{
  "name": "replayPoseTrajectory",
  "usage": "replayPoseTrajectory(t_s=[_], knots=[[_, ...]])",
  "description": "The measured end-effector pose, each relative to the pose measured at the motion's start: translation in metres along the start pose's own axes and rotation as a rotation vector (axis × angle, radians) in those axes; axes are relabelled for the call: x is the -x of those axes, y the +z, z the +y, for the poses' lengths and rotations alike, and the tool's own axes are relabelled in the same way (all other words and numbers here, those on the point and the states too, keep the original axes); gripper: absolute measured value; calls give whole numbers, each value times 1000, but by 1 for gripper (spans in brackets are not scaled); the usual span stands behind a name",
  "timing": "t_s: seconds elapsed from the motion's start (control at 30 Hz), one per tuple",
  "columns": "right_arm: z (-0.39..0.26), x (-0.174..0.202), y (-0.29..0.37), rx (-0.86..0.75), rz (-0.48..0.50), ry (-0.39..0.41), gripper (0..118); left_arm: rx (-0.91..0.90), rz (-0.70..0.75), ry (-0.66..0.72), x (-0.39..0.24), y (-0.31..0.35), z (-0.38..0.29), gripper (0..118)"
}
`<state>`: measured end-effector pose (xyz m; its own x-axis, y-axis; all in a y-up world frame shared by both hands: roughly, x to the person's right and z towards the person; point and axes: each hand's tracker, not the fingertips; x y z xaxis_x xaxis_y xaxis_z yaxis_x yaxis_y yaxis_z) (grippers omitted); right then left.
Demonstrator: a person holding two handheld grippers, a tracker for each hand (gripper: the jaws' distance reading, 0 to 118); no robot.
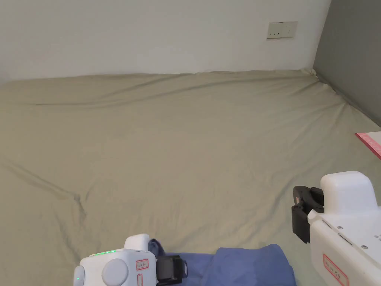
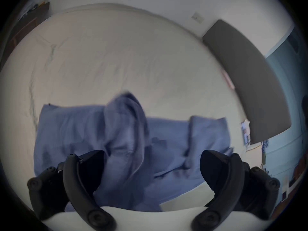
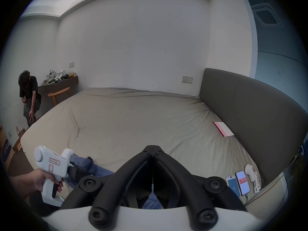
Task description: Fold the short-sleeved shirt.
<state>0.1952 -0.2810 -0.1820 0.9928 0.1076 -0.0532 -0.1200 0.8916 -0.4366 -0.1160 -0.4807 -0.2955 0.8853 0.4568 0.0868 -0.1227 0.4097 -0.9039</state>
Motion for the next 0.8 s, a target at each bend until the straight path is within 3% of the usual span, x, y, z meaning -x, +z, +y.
replayPoseTrajectory(t_s=[0.1, 0.13, 0.2, 0.23, 0.27, 0.33, 0.47, 0.7, 0.8], knots=[[0, 0, -1, -1, -3, 1, 2, -127, -3, -76, -8, 32, 9, 109], [0, 0, -1, -1, -2, 3, 2, -169, -7, -101, -7, 44, 11, 100], [1, 2, 0, -5, 1, 6, 2, -236, 28, -161, -5, 69, 15, 60], [2, 3, 0, -7, 2, 7, 2, -265, 79, -199, -2, 77, 14, 23], [2, 3, 1, -9, 4, 7, 2, -276, 147, -237, 0, 81, 11, 4], [3, 5, 1, -13, 9, 5, 2, -320, 261, -314, 7, 84, 4, 0], [2, 11, 0, -13, 20, 8, 2, -251, 348, -388, 19, 60, -16, 0], [-3, 17, 0, 13, 33, 23, 2, -66, 342, -484, 2, -23, -55, 0], [-4, 15, 6, 10, 27, 33, 2, -148, 462, -582, -19, -36, -76, 0]])
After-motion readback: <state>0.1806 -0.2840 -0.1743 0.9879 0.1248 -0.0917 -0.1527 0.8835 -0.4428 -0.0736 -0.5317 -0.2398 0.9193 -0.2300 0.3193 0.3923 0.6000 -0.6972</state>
